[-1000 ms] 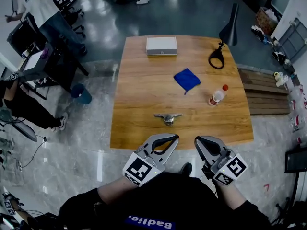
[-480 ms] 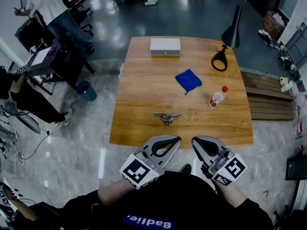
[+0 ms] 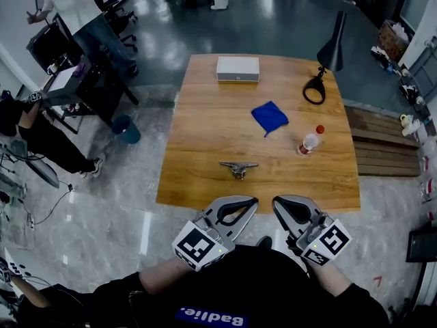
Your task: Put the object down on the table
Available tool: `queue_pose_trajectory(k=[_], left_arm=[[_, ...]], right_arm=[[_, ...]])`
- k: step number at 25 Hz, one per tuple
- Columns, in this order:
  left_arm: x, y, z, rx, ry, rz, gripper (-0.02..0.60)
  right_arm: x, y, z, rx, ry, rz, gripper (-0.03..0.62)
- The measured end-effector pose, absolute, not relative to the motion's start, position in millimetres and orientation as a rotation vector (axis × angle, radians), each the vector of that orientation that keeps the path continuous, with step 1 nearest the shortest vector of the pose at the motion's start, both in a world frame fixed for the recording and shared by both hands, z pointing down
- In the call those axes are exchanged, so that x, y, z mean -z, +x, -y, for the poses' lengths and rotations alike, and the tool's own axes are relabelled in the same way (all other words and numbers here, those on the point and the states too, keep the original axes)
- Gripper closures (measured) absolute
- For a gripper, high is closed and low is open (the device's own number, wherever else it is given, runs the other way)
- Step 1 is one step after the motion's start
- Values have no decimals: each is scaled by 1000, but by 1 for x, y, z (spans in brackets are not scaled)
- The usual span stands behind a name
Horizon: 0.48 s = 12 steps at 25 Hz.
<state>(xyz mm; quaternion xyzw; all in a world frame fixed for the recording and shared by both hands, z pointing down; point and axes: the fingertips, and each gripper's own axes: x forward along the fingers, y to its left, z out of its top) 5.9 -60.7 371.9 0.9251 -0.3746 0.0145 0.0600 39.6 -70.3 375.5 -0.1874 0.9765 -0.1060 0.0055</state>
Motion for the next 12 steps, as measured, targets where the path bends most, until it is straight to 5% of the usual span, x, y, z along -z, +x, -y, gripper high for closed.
queue_pose_trajectory(k=[12], left_arm=[[-379,10,62,-62,2789,1150,574]], right_arm=[[-378,45,72,338,-584,-3061,589]])
